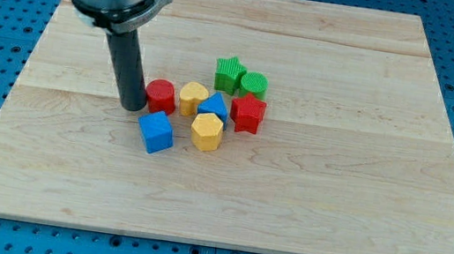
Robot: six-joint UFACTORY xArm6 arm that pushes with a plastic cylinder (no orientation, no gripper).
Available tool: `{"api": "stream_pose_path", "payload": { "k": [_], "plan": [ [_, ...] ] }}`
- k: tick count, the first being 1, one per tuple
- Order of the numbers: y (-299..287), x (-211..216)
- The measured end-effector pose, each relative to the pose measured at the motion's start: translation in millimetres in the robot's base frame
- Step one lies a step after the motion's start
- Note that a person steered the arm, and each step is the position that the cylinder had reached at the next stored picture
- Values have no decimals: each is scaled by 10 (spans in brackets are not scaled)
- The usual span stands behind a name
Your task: Place the blue cube bottom of the red circle
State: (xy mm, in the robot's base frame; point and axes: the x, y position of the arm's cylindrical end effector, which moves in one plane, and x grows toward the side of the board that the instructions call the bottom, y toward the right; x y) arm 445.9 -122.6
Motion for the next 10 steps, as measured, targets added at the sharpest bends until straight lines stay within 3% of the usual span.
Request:
{"api": "stream_pose_path", "payload": {
  "k": [2,3,4,5,8,9,10],
  "plan": [
    [69,-90],
    [-96,87],
    [-428,721],
    [1,1194],
    [183,349],
    [693,840],
    [1269,715]
  ]
}}
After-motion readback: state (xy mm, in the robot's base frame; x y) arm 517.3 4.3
